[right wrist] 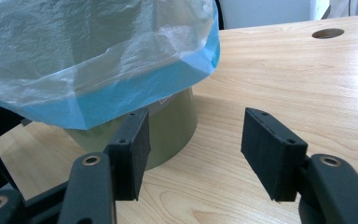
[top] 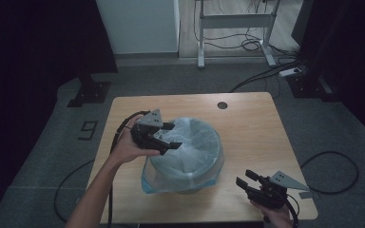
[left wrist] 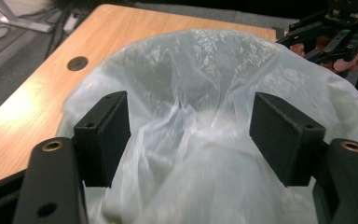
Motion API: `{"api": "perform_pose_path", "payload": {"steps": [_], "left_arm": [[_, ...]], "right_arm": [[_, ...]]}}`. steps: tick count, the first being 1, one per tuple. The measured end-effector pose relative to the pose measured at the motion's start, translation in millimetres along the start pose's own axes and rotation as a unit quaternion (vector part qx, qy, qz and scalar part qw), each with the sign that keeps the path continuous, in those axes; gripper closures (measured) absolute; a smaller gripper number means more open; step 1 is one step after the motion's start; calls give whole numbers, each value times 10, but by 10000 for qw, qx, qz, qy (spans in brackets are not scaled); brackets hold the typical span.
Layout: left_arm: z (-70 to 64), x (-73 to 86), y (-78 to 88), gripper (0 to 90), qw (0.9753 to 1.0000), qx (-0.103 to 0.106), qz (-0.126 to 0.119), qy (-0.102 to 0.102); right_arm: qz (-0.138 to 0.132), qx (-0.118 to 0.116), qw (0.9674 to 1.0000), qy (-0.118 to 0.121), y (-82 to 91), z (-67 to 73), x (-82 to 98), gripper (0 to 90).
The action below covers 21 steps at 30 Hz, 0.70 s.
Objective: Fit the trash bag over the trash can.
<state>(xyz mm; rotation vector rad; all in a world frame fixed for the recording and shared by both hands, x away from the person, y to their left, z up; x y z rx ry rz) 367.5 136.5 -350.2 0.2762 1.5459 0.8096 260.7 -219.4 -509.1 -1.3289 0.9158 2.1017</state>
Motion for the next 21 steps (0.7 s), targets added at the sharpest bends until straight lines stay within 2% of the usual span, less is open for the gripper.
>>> {"api": "perform_pose_path", "payload": {"steps": [6,13,18,21], "left_arm": [[-65,238,292,278,9983,-275,-468,190],[-155,604,584,278,9929,-545,-931,506],[-188,938,685,277,9895,-680,-1028,749],[-191,1116,716,277,9883,-753,-999,877]], "right_arm": [[-26,45,10000,-16,16,-19,1,411],[-20,94,9999,-55,19,-43,9,408],[-15,135,9999,-50,20,-63,13,406],[-28,160,9998,-70,23,-81,13,406]]}}
Point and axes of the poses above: each handheld gripper's, and its own axes: y roughly backward along the jaws, x roughly out of its underside, z roughly to its left, the point moved 3 cm from there along -y, roughly forward along the jaws, and after that the axes turned 1 degree about z, right-handed, at the moved point
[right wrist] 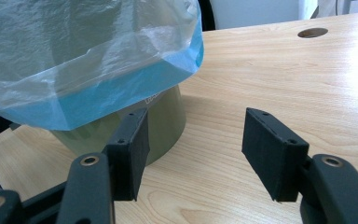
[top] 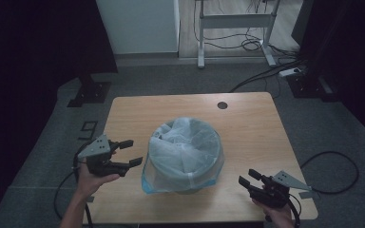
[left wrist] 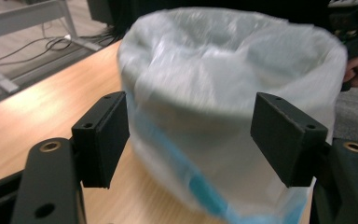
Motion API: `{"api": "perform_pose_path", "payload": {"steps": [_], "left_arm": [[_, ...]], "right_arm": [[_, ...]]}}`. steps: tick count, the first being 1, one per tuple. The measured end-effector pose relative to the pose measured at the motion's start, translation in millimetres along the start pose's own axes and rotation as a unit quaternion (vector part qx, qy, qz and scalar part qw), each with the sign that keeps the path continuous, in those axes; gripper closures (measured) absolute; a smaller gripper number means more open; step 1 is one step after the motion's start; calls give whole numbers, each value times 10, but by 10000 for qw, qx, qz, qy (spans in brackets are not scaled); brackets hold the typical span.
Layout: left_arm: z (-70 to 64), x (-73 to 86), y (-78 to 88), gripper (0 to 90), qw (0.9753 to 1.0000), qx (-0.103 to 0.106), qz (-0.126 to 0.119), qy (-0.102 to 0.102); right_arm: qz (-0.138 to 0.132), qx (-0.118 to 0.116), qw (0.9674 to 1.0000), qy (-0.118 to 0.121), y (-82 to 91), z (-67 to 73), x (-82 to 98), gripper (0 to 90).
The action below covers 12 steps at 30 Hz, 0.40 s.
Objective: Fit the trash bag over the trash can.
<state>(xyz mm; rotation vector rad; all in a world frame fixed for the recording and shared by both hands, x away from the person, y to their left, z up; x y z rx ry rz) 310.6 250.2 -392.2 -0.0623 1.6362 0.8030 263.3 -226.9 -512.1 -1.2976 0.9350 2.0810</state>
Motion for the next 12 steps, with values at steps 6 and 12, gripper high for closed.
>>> {"api": "perform_pose_path", "payload": {"steps": [6,12], "left_arm": [[27,175,56,274,9999,-63,26,143],[14,228,23,270,9998,-87,67,175]], "right_arm": [[2,43,10000,-3,-3,-14,-1,402],[-13,86,10000,19,-25,-19,-24,383]]}}
Point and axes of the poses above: each handheld gripper's, and its own axes: y roughly backward along the jaws, x roughly out of its underside, z roughly to its left, the point moved 3 cm from there along -y, roughly forward along the jaws, and after that the axes turned 1 degree about z, right-handed, at the moved point
